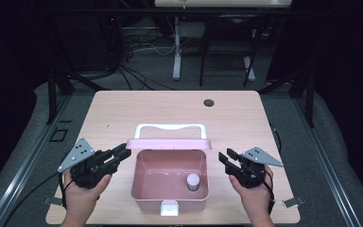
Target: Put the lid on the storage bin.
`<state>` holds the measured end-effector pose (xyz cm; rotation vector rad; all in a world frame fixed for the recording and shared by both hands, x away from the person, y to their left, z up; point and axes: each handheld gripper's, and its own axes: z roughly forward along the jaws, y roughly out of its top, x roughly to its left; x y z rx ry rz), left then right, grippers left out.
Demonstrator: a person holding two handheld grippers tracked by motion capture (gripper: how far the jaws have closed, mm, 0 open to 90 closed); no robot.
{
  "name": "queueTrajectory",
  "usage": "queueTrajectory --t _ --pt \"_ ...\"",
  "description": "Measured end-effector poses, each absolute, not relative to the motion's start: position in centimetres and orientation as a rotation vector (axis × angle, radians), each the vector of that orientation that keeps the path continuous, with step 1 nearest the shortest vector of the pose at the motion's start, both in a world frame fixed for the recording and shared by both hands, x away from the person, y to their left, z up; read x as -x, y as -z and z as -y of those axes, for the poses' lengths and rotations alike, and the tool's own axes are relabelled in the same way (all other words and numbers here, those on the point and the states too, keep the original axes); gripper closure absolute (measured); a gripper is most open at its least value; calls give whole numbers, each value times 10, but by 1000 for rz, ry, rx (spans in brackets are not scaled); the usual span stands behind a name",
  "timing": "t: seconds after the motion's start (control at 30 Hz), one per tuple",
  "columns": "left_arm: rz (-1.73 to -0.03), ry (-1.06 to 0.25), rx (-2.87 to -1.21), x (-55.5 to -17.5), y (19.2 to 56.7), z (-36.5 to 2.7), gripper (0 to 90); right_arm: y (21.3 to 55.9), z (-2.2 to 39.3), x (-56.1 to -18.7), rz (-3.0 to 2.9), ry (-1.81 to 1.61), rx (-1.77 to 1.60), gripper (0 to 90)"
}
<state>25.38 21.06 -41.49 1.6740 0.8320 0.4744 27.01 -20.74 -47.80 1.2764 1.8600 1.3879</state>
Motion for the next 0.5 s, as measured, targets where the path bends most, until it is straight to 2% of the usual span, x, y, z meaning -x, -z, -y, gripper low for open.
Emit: queueTrajectory --t 0.5 --pt "-821 -461 -1676 -244 422 -213 770 490 210 -271 -1866 -1358 -1308 622"
